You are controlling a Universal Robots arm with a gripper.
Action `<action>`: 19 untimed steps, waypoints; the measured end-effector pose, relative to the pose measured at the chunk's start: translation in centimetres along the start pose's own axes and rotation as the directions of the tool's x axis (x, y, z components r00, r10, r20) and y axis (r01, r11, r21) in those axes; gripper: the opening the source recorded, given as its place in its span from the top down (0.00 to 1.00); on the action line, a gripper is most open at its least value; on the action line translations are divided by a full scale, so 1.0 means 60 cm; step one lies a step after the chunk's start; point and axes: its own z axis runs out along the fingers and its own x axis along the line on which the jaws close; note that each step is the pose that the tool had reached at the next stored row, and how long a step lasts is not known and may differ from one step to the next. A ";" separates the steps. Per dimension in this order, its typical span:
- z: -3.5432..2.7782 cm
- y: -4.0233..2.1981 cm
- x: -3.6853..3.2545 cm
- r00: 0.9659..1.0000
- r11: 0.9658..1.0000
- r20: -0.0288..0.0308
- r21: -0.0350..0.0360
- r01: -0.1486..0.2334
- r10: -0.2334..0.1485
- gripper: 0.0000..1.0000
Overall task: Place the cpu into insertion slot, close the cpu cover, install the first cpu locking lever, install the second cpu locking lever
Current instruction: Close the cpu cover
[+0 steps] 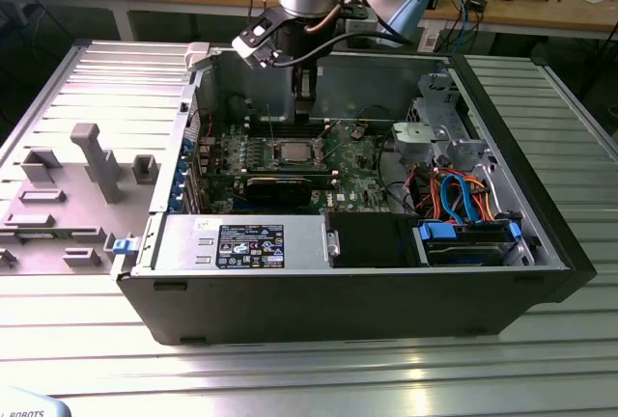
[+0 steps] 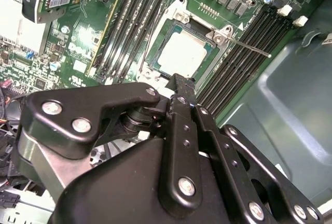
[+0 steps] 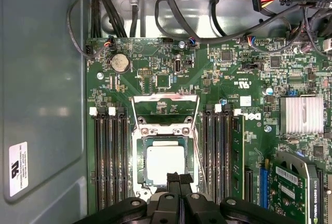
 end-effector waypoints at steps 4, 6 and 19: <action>0.000 0.006 0.000 1.000 1.000 0.000 0.000 0.000 0.000 0.89; 0.000 0.009 0.000 1.000 1.000 0.000 0.000 0.000 0.000 0.89; 0.000 0.038 0.001 1.000 1.000 0.001 0.000 0.000 0.000 0.89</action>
